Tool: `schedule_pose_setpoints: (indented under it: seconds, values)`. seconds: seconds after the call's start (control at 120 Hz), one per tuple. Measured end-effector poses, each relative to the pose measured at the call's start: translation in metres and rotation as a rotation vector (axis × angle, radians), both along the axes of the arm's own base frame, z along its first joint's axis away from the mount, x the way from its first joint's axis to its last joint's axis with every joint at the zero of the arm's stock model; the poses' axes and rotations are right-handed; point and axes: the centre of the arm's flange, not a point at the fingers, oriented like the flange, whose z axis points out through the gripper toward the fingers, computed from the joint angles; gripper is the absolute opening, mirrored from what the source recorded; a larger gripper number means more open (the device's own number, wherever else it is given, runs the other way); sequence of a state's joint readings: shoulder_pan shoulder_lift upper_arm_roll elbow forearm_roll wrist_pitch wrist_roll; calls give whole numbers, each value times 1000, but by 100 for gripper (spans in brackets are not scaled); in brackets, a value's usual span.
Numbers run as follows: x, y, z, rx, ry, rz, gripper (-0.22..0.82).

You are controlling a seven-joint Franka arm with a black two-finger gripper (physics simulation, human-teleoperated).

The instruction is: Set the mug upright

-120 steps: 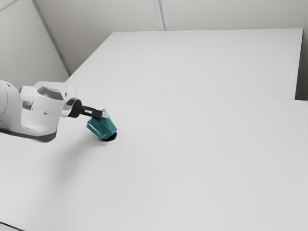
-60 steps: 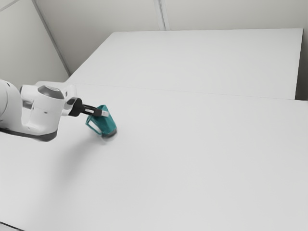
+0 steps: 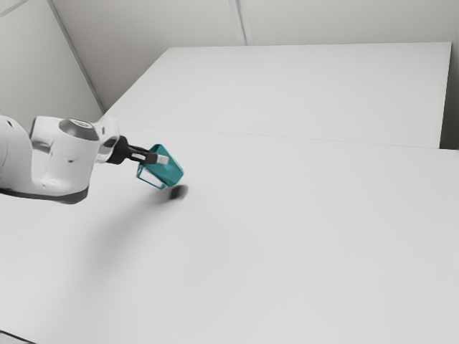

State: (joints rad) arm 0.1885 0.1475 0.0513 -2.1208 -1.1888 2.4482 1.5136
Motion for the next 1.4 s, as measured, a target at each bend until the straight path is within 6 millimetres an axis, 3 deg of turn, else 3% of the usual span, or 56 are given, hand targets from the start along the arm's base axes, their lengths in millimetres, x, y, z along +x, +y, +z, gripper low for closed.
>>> schedule_pose_setpoints:
  seconds: [0.333,0.533,0.692,0.833,1.4]
  values:
    - [1,-14,17,91,81,-57,-13]
    - [3,-22,39,173,165,-99,-13]
    - [8,-47,50,247,245,-133,-13]
    - [10,-69,48,304,314,-138,-13]
    - [11,-84,36,399,457,-15,-13]
